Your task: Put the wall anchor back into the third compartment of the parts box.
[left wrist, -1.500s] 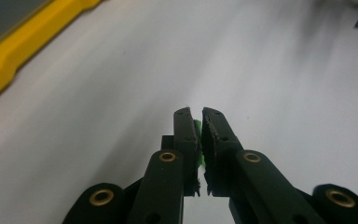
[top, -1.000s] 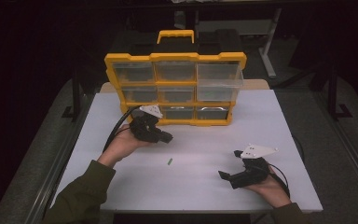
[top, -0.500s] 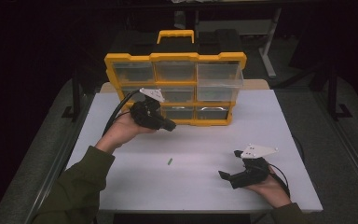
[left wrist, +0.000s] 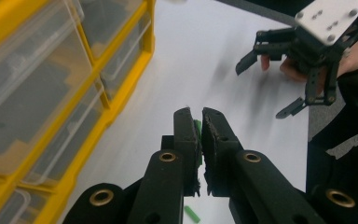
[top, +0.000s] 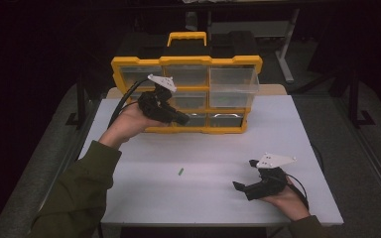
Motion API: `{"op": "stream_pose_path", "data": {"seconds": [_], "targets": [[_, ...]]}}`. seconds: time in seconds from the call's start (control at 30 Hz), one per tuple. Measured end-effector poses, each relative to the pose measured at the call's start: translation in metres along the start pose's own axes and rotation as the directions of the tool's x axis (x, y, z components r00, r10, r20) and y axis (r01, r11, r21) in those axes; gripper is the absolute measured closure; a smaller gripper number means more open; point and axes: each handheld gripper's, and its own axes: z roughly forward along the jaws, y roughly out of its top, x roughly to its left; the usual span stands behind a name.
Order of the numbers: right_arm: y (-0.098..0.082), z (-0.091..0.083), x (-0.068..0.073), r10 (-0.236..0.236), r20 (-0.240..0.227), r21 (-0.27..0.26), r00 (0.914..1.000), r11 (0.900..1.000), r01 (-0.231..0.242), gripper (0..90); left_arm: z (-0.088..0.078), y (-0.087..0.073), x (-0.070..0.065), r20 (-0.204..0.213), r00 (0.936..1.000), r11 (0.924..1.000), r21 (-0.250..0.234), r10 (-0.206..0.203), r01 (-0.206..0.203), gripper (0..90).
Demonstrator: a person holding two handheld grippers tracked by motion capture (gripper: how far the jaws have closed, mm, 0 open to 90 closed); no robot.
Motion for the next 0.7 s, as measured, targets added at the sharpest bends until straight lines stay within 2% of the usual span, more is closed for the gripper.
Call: {"op": "stream_pose_path", "data": {"seconds": [0.53,0.7], "targets": [[0.0,0.0,0.0,0.0,-0.002,0.0,1.0,1.0,0.0,1.6,-0.02,0.043,-0.001,0.009,0.9994,0.9994,-0.007,0.033,-0.033,85.3],[0.0,0.0,0.0,0.0,-0.003,-0.001,1.0,1.0,0.0,1.6,-0.027,0.061,-0.003,-0.001,0.9981,0.9981,-0.002,0.061,-0.061,85.4]]}}
